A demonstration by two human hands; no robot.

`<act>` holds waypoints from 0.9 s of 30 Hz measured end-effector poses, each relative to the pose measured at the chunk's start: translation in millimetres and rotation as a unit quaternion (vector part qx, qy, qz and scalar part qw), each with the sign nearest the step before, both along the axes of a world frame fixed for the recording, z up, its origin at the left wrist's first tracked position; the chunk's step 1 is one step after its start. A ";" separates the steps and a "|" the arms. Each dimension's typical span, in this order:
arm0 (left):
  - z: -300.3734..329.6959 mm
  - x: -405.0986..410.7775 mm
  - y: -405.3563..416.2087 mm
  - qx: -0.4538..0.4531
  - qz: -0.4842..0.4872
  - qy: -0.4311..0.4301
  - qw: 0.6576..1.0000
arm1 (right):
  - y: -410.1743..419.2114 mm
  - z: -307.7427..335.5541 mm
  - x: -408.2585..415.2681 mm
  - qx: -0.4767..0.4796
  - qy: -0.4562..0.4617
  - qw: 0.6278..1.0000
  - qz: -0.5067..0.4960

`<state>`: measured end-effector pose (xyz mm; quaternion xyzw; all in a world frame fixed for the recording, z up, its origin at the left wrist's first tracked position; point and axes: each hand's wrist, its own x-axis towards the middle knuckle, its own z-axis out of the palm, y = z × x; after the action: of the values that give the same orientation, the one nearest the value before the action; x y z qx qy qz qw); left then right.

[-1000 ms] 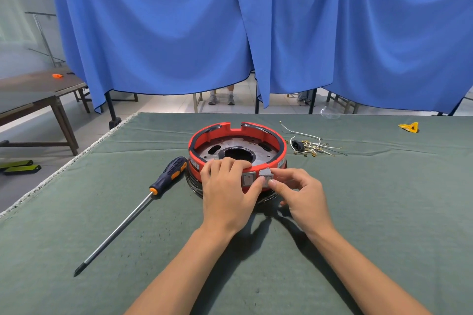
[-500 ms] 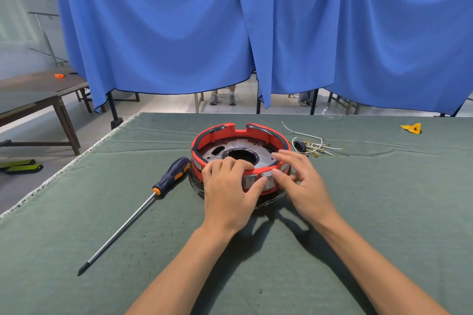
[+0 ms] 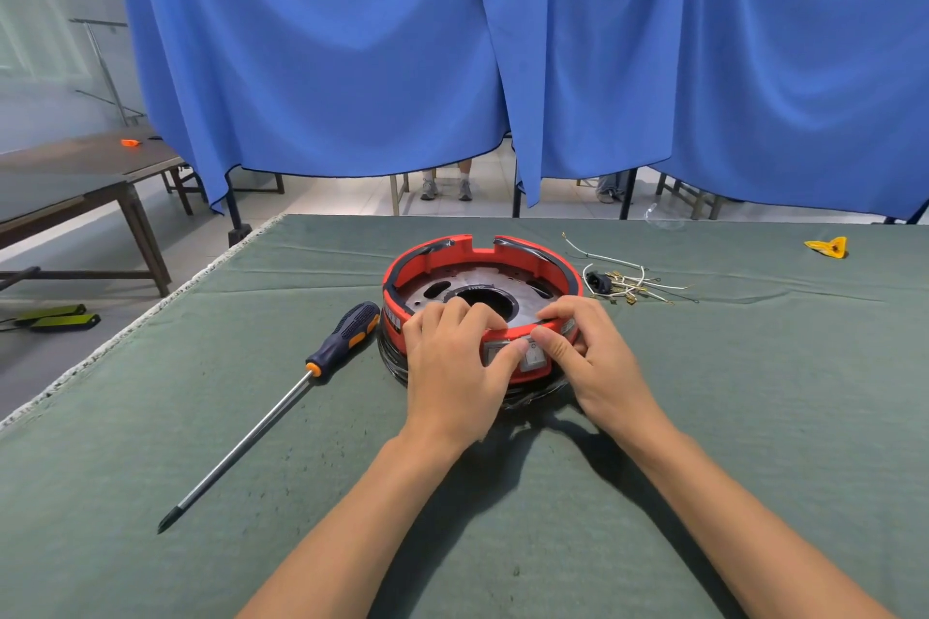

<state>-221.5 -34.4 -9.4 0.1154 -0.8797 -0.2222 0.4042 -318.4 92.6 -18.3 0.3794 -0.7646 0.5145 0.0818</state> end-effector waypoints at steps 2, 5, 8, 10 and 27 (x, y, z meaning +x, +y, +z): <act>-0.3 -0.3 0.1 -0.007 0.002 -0.002 1.000 | -1.6 0.1 1.4 -0.005 0.006 1.000 -0.010; -0.8 -0.5 0.8 -0.023 0.005 -0.007 1.000 | -3.0 0.5 5.4 -0.014 0.012 1.000 -0.013; -0.3 2.4 -3.9 -0.016 -0.016 -0.012 1.000 | -0.4 2.7 7.3 -0.023 0.002 1.000 -0.001; -0.6 6.6 -10.1 -0.021 -0.046 -0.022 0.998 | 5.6 4.4 4.8 -0.019 -0.026 0.999 0.025; 3.5 10.4 -15.1 -0.028 -0.063 -0.024 0.997 | 13.6 7.2 -4.6 0.017 -0.050 0.995 0.082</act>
<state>-211.0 -49.5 -6.0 0.0537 -0.9004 -0.2199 0.3714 -323.0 106.2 -11.0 0.4159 -0.7426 0.5249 -0.0050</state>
